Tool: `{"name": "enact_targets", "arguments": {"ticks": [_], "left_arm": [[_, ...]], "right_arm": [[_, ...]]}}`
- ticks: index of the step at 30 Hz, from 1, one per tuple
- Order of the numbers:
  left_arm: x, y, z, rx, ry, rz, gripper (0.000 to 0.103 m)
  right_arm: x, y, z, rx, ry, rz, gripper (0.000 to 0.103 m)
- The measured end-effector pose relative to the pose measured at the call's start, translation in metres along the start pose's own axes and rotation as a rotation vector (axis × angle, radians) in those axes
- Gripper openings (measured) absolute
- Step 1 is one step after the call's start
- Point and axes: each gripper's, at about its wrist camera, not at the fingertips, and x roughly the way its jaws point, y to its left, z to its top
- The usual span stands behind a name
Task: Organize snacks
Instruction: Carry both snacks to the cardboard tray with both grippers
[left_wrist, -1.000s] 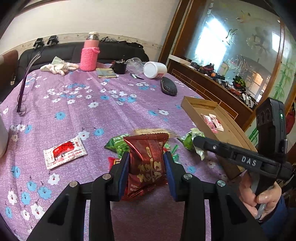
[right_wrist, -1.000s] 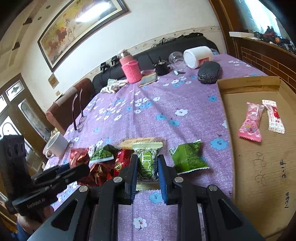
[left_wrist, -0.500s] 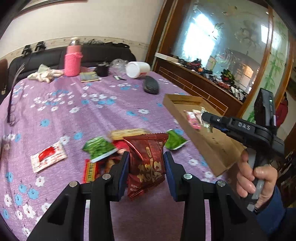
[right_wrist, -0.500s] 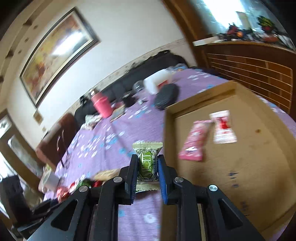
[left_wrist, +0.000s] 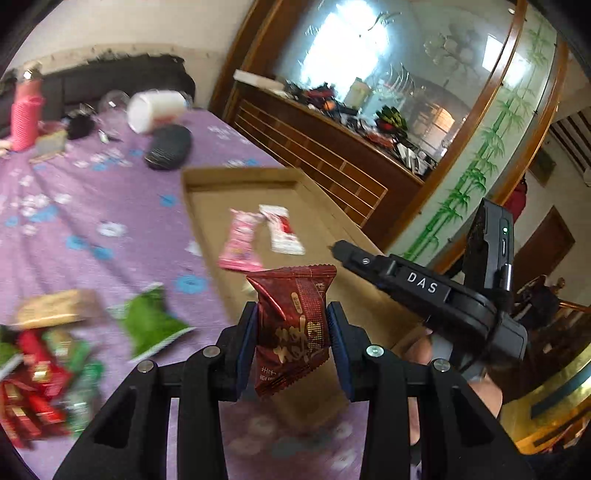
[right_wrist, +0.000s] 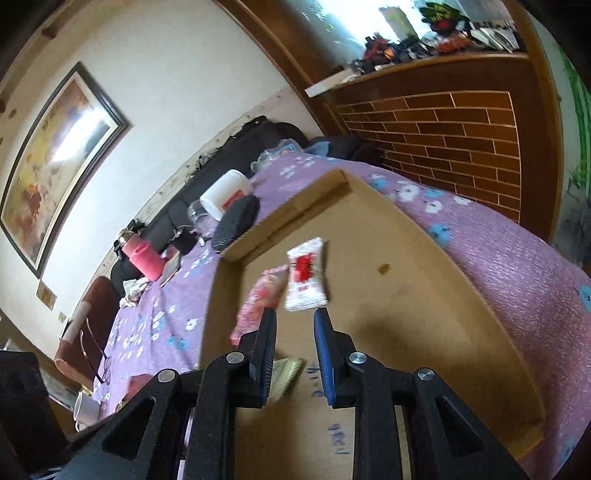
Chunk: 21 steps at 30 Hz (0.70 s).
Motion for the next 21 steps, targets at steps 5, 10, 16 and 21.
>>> {"name": "enact_targets", "arguments": {"ticks": [5, 10, 16, 21], "left_arm": [[0.024, -0.004, -0.001, -0.009, 0.027, -0.01, 0.035], [0.045, -0.009, -0.009, 0.013, 0.08, -0.024, 0.036], [0.038, -0.013, -0.013, 0.055, 0.039, -0.006, 0.058], [0.024, -0.014, -0.008, 0.07, 0.004, 0.026, 0.059]], "right_arm": [[0.009, 0.0, -0.001, 0.024, 0.04, 0.035, 0.023], [0.003, -0.001, -0.002, 0.032, 0.006, 0.014, 0.023], [0.002, 0.0, -0.002, 0.028, -0.004, 0.003, 0.023], [0.002, 0.003, -0.003, 0.008, -0.011, -0.006, 0.023]]}}
